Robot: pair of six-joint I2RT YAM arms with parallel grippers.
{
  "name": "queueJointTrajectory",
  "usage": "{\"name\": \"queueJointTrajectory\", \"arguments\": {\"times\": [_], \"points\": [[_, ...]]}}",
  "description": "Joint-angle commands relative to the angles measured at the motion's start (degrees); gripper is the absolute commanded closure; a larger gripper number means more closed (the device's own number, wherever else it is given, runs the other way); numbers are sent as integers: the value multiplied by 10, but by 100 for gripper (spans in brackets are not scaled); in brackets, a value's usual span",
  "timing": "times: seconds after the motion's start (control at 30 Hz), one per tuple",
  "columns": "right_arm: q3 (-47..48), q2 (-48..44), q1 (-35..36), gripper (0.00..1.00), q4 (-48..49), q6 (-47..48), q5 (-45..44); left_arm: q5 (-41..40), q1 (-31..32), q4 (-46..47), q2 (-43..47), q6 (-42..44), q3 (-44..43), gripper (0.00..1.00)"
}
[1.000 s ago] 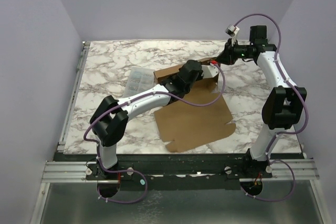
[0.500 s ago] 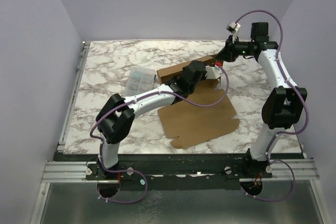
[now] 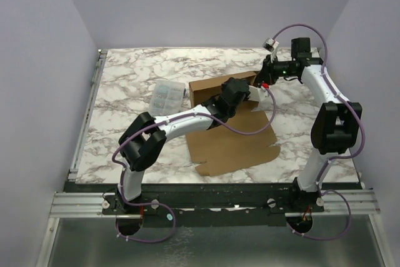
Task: Fold the paper box
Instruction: Fold the paper box at the center of the board.
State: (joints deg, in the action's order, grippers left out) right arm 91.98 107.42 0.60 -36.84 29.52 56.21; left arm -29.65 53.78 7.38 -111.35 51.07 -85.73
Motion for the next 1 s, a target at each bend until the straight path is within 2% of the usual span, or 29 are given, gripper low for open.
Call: {"name": "queueJointTrajectory", "arguments": {"times": [0.0,0.27,0.43,0.77,0.97], "points": [[-24,-24,6,84,18,-21,-14,-26,7,60,6,48,31,97],[-21,-40,2,82,34,-55,-29,-56,17,175,7,165,111,97],[-46,-70,-2,80,40,-59,-27,-49,17,212,20,182,146,96],[-77,-141,-85,77,42,-63,48,-37,17,230,26,201,167,97],[-118,-136,-136,61,89,-84,39,-26,17,236,33,206,177,97]]}}
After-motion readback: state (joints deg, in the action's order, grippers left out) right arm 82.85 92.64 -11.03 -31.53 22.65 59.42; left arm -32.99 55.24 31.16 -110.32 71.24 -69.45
